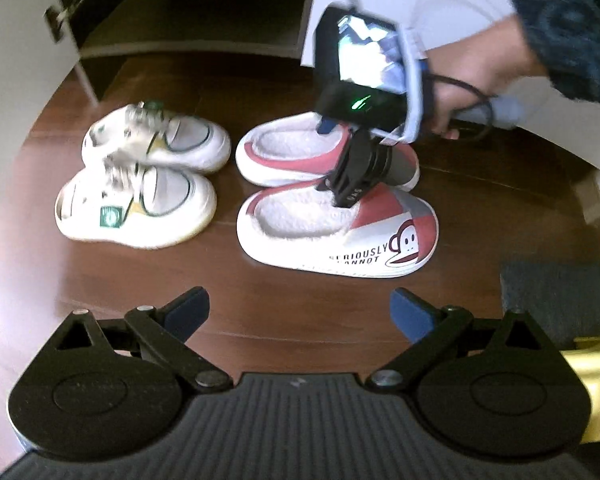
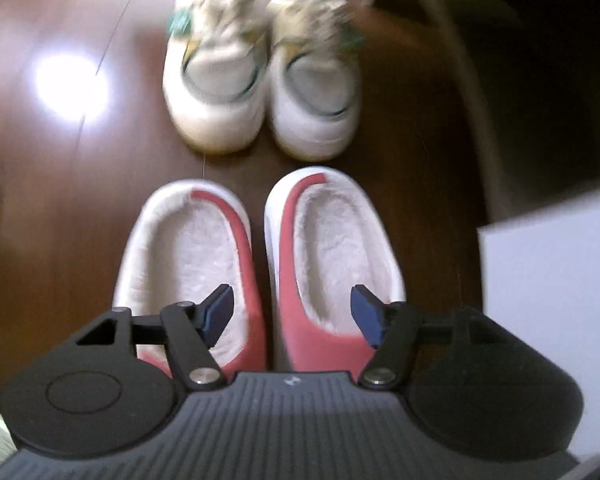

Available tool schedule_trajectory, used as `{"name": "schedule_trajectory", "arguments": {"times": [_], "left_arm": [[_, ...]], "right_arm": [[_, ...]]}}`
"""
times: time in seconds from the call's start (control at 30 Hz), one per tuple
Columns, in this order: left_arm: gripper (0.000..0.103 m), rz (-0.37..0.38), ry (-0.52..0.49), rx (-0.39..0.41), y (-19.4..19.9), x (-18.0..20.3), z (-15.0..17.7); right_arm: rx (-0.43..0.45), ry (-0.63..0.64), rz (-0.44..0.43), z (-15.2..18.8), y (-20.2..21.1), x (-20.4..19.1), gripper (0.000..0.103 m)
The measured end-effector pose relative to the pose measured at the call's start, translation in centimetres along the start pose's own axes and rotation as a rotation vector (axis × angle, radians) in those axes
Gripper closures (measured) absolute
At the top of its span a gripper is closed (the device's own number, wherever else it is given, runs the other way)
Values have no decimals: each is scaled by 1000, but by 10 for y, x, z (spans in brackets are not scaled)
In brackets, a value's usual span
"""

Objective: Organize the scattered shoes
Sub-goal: 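Grasp the pair of red-grey monkey slippers by their heels with the right gripper, then set the red-grey slippers on the shelf below the beige slippers, open right gripper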

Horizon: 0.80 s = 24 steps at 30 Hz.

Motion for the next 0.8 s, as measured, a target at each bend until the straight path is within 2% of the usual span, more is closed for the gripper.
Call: {"name": "schedule_trajectory", "arguments": {"times": [0.03,0.1,0.2,0.4,0.5,0.6,0.8], "left_arm": [[4,-3,11,-3,-1,1,3],[4,-6,17,-10,-1,3,5],[4,-7,17,-24,4,2,8],[4,-17,11,-22,28,-16,1],[4,-30,-4,-7,37,-29,-10],[4,-41,-30,24,42,-44,-27],[4,-90,-113,141,31,-88,-72]], "right_arm": [[-13,42,3,-4,-11,-1,45],[-40,125,9,-12,-33,-4,67],[-14,-69,-17,-10,-10,5,80],[56,-515,-79,-7,48,26,82],[150,-867,-140,-15,97,57,82],[220,-1139,-214,-36,123,85,83],[326,-1340,-168,-98,126,125,82]]}}
Point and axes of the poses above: each gripper's, at about its wrist camera, not at the fingertips, and y roughly against the way its jaws point, x to its right, z to its underside, the point moved 4 cm from there along -y, roughly the way its jaws point
